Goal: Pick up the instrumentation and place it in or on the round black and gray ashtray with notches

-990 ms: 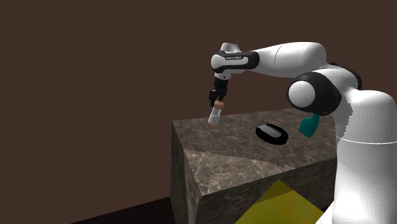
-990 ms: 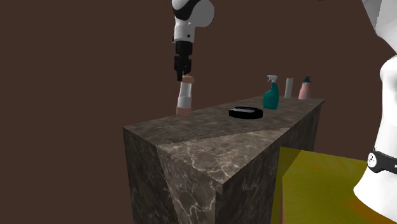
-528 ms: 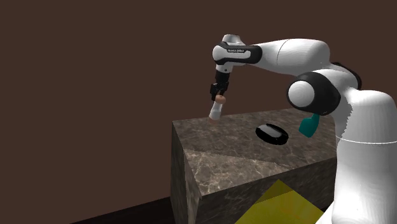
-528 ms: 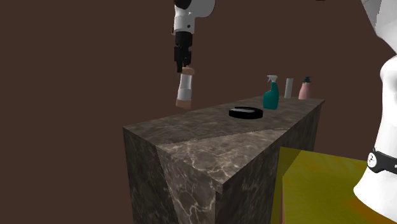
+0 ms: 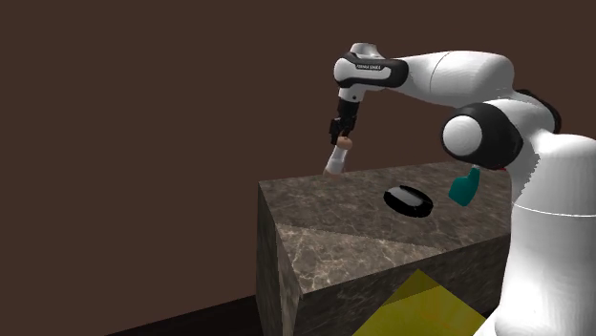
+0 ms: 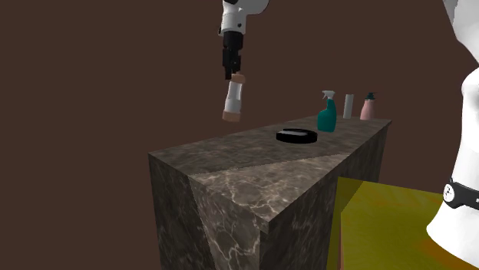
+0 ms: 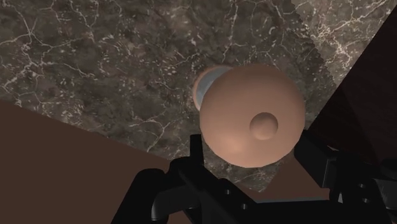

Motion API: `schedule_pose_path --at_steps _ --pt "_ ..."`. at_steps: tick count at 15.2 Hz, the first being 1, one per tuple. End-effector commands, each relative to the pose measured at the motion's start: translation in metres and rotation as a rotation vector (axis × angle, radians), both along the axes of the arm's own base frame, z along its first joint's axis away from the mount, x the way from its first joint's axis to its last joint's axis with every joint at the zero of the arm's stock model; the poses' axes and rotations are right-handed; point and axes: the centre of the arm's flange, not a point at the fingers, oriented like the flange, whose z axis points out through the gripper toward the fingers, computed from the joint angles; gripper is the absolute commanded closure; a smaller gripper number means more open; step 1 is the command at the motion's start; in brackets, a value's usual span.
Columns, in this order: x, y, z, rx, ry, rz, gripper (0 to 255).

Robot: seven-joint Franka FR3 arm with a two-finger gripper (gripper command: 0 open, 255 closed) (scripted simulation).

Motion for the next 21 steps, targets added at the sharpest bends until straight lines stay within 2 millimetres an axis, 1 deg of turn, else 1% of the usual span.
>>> schedule_pose_path --at_steps 1,21 --pt "-0.015 -0.023 0.004 0.000 0.000 0.001 255" --pt "-0.150 -0.246 0.048 0.000 0.000 0.001 255"
